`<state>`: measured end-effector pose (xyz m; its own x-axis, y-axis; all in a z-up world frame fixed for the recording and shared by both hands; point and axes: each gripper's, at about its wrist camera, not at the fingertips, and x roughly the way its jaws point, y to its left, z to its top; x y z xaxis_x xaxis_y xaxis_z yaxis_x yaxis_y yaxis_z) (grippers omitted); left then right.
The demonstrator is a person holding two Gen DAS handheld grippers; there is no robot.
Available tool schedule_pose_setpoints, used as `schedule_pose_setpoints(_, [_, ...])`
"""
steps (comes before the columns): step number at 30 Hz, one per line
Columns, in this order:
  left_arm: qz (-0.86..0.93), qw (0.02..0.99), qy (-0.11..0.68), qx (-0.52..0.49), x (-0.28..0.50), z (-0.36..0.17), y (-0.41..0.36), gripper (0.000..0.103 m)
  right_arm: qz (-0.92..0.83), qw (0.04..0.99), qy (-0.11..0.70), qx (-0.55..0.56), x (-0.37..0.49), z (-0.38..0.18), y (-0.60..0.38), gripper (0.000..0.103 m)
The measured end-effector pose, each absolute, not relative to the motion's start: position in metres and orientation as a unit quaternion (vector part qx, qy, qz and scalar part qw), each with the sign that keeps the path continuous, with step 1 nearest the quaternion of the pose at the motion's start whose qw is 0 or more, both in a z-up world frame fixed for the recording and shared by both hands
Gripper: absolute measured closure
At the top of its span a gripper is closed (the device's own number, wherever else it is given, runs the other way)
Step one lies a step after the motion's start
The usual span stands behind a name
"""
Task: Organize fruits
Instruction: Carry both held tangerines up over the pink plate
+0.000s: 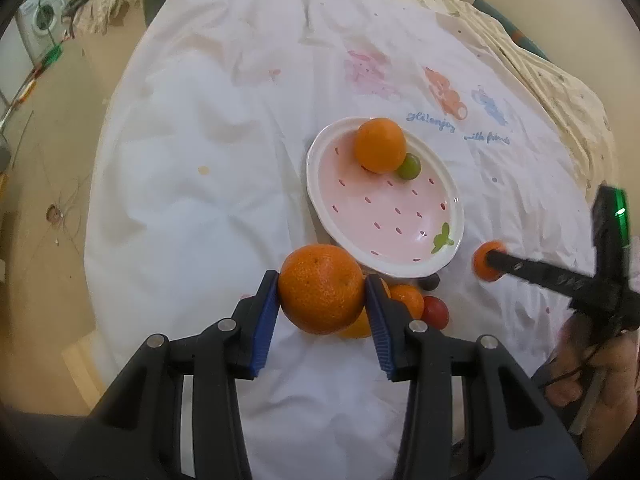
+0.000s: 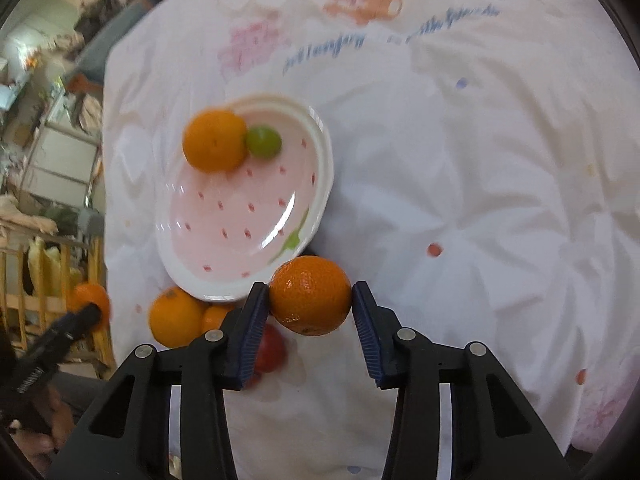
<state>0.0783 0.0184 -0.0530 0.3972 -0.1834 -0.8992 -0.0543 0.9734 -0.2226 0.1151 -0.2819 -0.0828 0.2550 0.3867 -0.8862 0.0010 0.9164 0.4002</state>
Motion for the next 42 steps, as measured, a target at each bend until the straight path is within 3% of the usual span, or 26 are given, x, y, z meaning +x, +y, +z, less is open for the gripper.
schedule_pose_setpoints(12, [-0.022,0.841,0.533,-0.094,0.084,-0.042,0.017,0.065,0.177,0.818,0.5,0.221,0.12,-0.029,-0.288,0.058])
schedule_pose_setpoints(17, [-0.048,0.816,0.545,-0.185,0.093,-0.041,0.018,0.065,0.174,0.827,0.487,0.219,0.133,-0.02,-0.288,0.058])
schedule_pose_setpoints(19, [-0.039,0.822,0.543,-0.168,0.099,-0.039,0.008,0.065,0.172,0.829,0.482,0.226,0.136,-0.018,-0.292,0.058])
schedule_pose_setpoints(30, [-0.037,0.837,0.539,-0.091,0.143,-0.029,-0.016,0.065,0.171,0.826,0.49,0.22,0.158,-0.023,-0.287,0.058])
schedule_pose_setpoints(42, [-0.067,0.835,0.543,-0.054,0.168,-0.062,-0.025,0.065,0.173,0.803,0.538,0.188,0.19,-0.057,-0.272,0.058])
